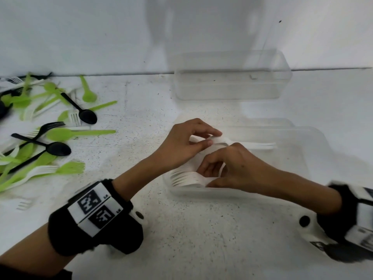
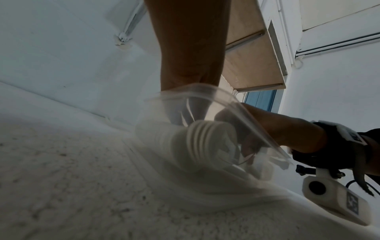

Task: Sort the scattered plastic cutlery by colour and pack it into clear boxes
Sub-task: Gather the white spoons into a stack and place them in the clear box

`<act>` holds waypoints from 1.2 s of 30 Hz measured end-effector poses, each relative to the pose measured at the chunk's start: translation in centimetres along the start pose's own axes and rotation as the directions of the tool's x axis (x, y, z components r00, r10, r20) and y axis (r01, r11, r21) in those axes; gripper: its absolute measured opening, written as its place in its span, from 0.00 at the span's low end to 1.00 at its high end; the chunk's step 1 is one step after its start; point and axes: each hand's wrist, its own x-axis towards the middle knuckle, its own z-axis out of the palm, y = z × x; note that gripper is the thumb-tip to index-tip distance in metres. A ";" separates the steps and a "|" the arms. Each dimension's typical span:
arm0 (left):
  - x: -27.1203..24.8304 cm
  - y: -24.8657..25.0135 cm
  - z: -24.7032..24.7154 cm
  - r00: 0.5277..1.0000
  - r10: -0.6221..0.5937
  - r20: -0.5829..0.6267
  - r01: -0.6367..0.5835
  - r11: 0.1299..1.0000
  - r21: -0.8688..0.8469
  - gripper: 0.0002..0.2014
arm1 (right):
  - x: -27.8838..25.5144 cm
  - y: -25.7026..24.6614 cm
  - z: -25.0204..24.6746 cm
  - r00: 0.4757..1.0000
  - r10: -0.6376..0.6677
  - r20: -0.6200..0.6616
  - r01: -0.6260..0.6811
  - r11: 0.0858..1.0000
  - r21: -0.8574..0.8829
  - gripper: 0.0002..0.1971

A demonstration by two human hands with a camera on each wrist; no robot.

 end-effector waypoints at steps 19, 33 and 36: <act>-0.1 0.1 0.0 1.000 0.020 0.018 -0.020 1.000 -0.005 0.11 | -1.4 0.5 -2.4 0.940 0.064 -0.335 -0.103 0.990 -0.100 0.03; -0.4 0.1 0.1 0.977 0.199 0.076 -0.212 0.902 0.375 0.13 | -2.8 4.1 -2.5 0.934 0.154 -0.324 -0.269 0.897 -0.351 0.13; -0.8 0.1 -0.7 0.985 0.142 0.094 -0.170 0.798 0.578 0.16 | -3.1 4.3 -2.8 0.941 0.157 -0.301 -0.265 0.893 -0.364 0.13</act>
